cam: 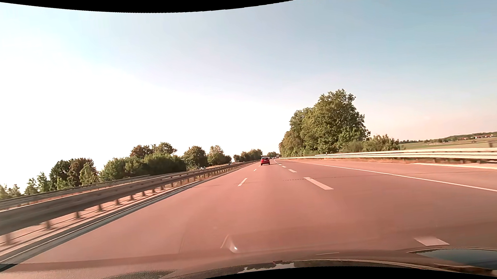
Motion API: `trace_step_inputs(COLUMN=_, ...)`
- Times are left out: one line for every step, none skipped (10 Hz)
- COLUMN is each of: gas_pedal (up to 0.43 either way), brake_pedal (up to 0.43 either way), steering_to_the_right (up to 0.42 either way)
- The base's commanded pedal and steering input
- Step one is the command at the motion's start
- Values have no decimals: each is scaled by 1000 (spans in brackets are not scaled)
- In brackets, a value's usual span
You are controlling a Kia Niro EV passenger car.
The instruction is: Follow the waypoints while adhering to traffic rules and regulations
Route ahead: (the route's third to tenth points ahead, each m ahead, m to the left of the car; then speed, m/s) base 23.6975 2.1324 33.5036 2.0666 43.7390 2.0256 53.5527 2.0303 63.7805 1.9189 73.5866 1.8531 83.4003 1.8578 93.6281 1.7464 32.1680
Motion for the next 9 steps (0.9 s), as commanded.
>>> trace_step_inputs(gas_pedal=248, brake_pedal=6, steering_to_the_right=4)
trace_step_inputs(gas_pedal=299, brake_pedal=6, steering_to_the_right=4)
trace_step_inputs(gas_pedal=299, brake_pedal=6, steering_to_the_right=3)
trace_step_inputs(gas_pedal=311, brake_pedal=6, steering_to_the_right=3)
trace_step_inputs(gas_pedal=319, brake_pedal=6, steering_to_the_right=2)
trace_step_inputs(gas_pedal=319, brake_pedal=6, steering_to_the_right=0)
trace_step_inputs(gas_pedal=319, brake_pedal=6, steering_to_the_right=0)
trace_step_inputs(gas_pedal=319, brake_pedal=6, steering_to_the_right=0)
trace_step_inputs(gas_pedal=319, brake_pedal=6, steering_to_the_right=0)
